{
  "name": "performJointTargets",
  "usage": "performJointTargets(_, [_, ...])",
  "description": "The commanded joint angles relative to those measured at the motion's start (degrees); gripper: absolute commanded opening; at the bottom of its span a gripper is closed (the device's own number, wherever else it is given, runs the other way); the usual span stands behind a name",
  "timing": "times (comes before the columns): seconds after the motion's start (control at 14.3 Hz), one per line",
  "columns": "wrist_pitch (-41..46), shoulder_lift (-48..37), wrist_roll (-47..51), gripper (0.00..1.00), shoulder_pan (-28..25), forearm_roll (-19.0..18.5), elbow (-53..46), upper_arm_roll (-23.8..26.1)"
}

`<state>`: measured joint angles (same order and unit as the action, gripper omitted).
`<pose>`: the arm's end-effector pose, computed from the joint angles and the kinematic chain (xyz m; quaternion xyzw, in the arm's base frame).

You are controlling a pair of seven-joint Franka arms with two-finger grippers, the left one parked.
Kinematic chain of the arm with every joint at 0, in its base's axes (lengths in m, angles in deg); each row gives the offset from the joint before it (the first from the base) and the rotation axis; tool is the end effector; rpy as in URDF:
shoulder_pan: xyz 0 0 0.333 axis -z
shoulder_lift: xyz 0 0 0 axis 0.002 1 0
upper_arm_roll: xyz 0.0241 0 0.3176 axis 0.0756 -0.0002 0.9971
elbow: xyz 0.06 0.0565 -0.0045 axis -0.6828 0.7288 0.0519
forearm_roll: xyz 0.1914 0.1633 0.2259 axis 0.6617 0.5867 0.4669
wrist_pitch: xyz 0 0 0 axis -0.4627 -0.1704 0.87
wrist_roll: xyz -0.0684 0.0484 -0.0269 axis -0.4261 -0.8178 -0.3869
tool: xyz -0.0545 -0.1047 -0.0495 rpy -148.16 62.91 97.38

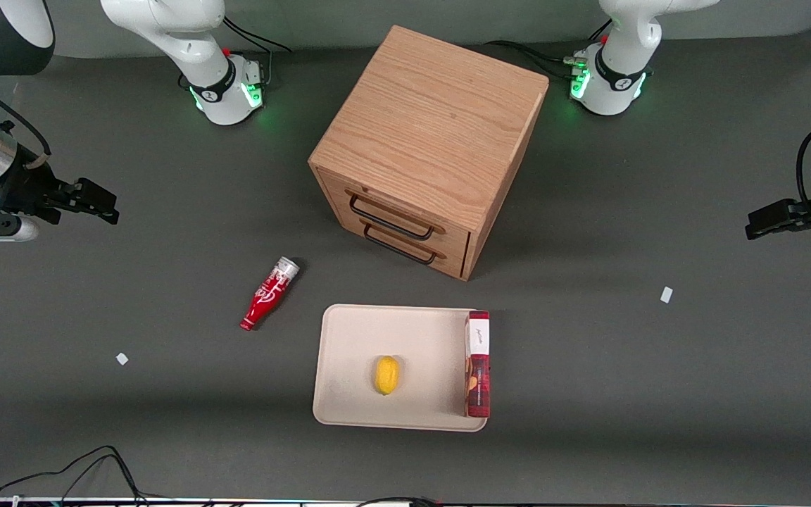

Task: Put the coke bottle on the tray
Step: 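Move the open right gripper down toward the lying red Coca-Cola bottle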

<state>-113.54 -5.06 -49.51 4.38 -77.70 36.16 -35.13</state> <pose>0.4980 0.0297 0.5810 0.9997 -0.0193 -0.0026 0.0134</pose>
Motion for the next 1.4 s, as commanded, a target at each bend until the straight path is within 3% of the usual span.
performJointTargets(0.0, [0.9,0.5,1.1,1.0,-0.1,1.1,-1.1,-0.1])
performJointTargets(0.56, [-0.6,5.1,7.9,1.0,-1.9,1.2,-1.1,0.8])
performJointTargets(0.84, [-7.0,10.7,16.8,1.0,-5.5,0.1,-1.0,0.9])
performJointTargets(1.05, [-10.6,14.3,21.8,1.0,-7.7,-3.3,-0.7,0.9])
performJointTargets(1.33, [-20.4,14.7,28.5,1.0,-8.4,-3.4,7.9,1.1])
